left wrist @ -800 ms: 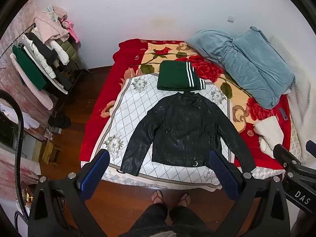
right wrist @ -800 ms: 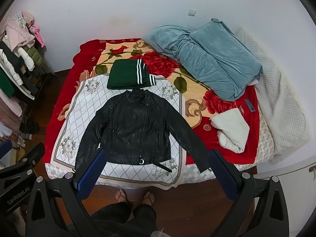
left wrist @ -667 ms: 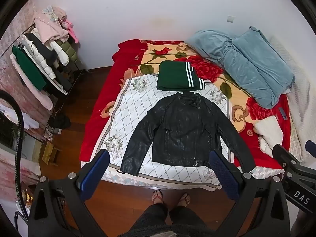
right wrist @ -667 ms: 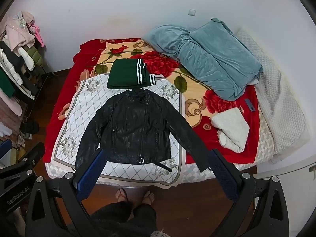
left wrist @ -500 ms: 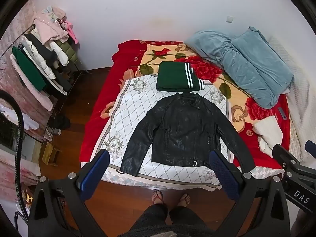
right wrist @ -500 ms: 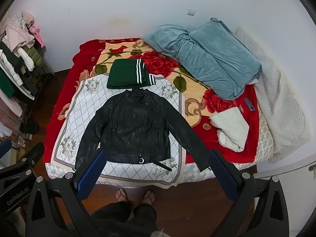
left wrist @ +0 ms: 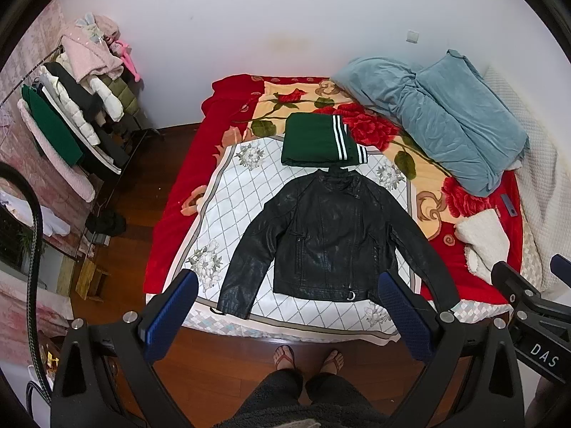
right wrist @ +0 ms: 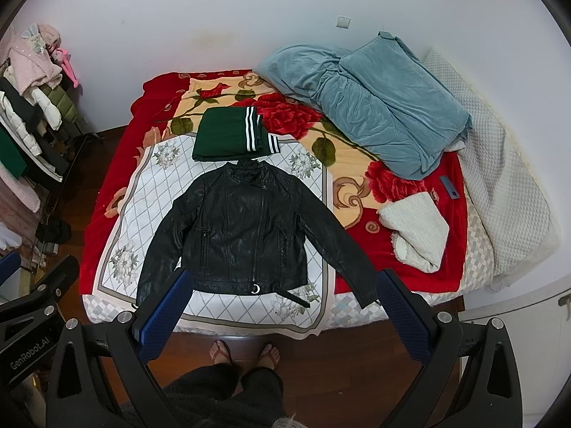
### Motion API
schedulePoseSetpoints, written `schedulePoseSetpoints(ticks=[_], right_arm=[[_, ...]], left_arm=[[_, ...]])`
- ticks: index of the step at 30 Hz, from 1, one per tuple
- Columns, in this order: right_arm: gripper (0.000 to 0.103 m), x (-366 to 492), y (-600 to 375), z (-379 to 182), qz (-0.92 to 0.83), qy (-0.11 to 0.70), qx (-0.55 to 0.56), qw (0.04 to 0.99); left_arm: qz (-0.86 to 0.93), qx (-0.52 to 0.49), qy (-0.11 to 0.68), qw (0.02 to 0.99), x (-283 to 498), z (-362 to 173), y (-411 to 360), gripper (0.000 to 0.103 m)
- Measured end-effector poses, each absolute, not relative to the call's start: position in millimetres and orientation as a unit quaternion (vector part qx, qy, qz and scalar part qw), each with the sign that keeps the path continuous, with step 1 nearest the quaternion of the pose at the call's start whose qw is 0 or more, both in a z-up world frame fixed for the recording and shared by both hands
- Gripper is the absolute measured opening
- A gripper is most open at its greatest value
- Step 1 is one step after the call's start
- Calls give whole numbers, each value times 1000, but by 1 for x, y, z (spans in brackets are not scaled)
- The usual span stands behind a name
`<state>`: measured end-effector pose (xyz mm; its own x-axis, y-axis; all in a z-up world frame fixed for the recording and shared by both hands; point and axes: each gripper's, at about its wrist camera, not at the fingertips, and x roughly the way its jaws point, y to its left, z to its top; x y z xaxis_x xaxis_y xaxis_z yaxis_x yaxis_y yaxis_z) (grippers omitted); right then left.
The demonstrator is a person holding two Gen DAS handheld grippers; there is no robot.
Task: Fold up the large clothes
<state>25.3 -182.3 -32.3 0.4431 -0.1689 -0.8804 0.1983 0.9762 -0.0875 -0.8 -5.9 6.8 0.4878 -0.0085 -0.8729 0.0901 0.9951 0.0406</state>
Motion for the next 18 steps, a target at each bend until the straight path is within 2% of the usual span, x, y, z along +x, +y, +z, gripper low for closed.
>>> schedulePoseSetpoints(ticks=[18], right_arm=[[103,19,-180,-26,-106,517,15,849]], left_arm=[[-28,39,504,862,0,16,-8,103]])
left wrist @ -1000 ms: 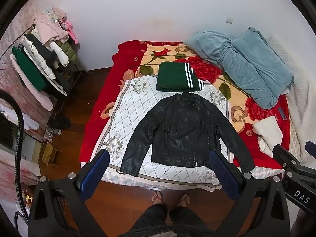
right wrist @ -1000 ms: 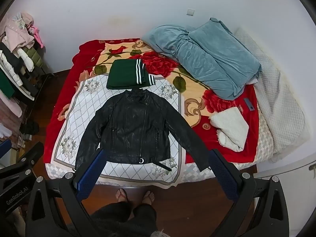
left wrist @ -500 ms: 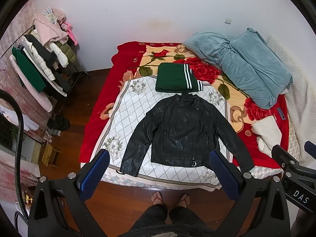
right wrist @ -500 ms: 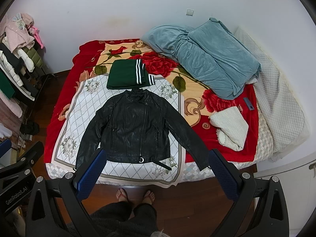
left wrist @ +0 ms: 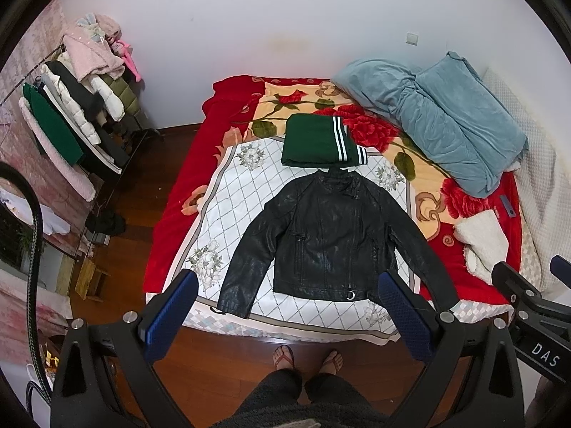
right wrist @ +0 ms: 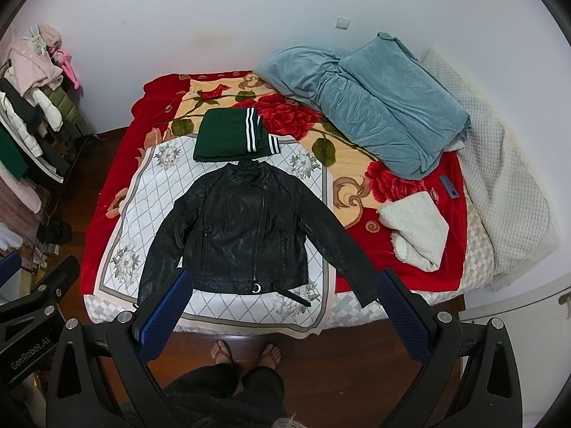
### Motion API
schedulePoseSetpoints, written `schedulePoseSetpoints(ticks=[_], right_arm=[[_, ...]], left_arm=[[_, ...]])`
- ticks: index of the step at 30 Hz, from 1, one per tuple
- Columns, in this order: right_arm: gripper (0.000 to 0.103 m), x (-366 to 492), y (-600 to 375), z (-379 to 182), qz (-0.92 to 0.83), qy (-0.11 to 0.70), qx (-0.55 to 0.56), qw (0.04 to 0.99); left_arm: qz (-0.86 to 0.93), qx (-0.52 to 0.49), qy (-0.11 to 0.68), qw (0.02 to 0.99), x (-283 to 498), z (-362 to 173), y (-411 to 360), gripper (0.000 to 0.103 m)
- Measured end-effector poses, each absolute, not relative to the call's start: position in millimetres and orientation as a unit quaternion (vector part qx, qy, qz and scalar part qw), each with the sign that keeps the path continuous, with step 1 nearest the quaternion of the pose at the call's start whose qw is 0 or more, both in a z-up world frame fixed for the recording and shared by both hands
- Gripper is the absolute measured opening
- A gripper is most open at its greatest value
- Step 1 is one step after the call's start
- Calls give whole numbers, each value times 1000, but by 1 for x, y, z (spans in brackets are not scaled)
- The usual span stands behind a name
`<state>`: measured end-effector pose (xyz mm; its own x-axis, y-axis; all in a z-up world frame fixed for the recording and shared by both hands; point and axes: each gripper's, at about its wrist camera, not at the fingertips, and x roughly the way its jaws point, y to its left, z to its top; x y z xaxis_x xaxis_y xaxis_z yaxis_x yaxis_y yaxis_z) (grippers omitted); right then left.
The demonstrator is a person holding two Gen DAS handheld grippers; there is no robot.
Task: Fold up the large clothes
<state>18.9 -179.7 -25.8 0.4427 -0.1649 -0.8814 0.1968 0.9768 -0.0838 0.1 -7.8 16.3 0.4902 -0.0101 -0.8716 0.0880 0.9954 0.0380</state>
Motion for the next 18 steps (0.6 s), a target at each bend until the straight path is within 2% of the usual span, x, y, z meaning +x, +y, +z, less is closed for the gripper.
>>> schedulePoseSetpoints(ticks=[18], right_arm=[[103,13,-174,-25,-105,516,16,850]], left_arm=[[-31,35,502,864,0,26,-7,103]])
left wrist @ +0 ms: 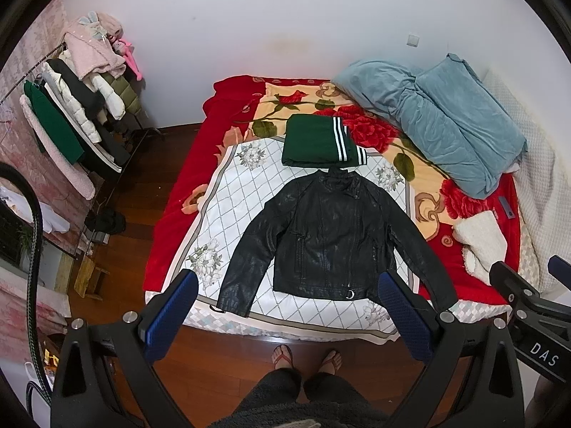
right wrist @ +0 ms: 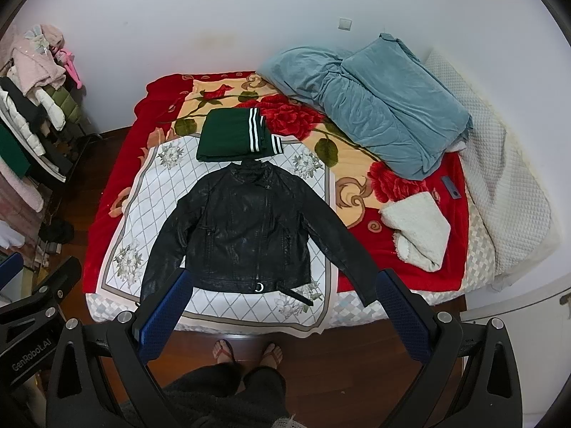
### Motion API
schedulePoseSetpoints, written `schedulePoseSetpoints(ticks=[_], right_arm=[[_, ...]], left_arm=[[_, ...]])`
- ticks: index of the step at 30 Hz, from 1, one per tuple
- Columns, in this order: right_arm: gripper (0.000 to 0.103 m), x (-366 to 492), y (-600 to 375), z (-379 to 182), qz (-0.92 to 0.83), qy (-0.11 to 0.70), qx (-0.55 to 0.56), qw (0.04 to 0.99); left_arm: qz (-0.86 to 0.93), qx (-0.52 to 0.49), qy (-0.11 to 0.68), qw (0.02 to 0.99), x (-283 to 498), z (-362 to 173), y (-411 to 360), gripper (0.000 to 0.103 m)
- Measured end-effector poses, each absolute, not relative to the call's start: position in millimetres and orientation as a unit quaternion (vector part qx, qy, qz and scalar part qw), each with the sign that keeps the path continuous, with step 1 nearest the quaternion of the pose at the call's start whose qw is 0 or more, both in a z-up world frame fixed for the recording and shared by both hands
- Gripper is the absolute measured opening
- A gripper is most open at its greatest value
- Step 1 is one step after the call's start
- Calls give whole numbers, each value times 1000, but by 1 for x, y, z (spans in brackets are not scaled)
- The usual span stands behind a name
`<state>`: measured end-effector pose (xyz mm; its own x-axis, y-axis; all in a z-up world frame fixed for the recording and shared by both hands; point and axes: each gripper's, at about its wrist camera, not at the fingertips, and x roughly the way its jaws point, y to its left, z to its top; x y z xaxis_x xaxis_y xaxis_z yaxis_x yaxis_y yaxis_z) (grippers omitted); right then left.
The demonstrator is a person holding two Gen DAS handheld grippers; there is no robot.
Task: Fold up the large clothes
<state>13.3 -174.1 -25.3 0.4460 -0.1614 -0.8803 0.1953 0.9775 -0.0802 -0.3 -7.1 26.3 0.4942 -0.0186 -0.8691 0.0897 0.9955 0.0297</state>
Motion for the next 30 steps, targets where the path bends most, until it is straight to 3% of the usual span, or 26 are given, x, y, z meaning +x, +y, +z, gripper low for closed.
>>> schedulePoseSetpoints(ticks=[30], right_arm=[[103,14,-178,-19,-104,514,16,851]], left_arm=[[-32,33,500,865,-3,26,-7,103]])
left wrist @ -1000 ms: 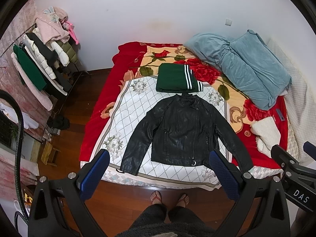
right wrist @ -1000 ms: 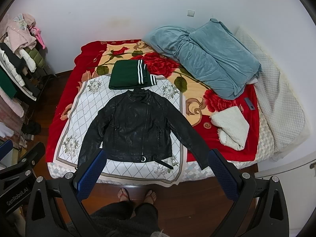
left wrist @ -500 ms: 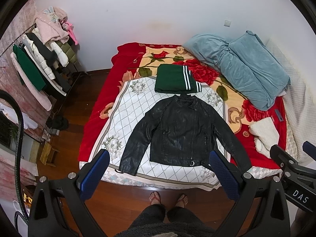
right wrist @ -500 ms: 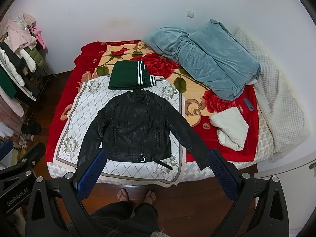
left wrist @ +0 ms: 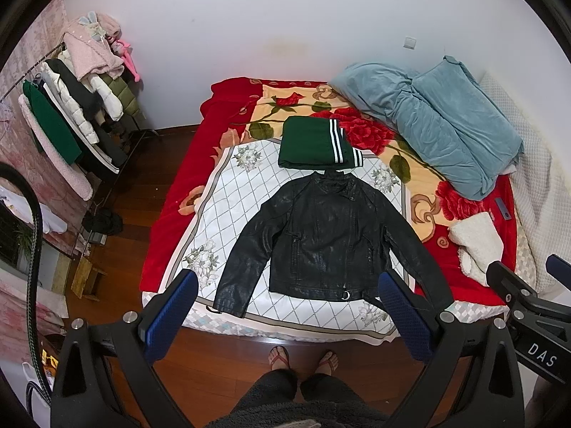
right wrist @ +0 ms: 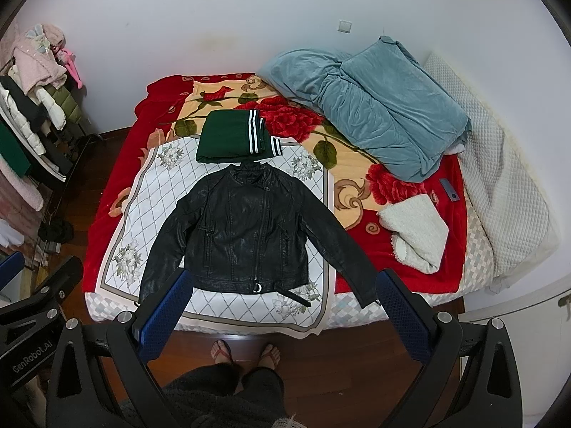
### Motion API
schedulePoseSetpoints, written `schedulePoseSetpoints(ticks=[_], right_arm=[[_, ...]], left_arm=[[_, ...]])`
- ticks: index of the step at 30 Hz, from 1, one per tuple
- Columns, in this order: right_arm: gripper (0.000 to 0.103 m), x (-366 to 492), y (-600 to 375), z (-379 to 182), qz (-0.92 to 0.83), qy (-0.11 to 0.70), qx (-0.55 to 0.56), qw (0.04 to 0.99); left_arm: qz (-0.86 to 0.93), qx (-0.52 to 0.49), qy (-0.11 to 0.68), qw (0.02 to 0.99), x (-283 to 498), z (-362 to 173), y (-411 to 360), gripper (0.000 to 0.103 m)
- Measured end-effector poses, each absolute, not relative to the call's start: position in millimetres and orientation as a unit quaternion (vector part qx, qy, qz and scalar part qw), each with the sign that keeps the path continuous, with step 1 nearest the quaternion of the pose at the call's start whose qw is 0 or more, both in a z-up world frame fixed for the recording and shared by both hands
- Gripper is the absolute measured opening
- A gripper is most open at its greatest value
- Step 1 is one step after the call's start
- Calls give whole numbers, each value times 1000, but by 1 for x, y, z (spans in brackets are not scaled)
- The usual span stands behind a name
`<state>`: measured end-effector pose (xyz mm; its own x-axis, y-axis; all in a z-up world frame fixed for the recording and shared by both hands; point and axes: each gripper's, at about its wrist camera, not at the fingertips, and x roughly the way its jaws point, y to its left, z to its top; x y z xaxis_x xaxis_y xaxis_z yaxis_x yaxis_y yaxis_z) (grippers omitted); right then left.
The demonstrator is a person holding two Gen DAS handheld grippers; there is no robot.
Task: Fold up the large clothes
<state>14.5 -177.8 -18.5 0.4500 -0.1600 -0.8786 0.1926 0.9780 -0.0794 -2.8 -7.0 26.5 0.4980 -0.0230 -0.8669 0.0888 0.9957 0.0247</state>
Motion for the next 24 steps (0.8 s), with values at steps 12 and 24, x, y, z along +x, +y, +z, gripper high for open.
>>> schedulePoseSetpoints(ticks=[12,24], right_arm=[[103,18,-185,-18,-116,513,26,850],[103,50,-260,-118,-202,493,148,833]], left_arm=[[-37,39,498,866,6,29,-19,103],[-21,85,431,898,93,-46,-36,103]])
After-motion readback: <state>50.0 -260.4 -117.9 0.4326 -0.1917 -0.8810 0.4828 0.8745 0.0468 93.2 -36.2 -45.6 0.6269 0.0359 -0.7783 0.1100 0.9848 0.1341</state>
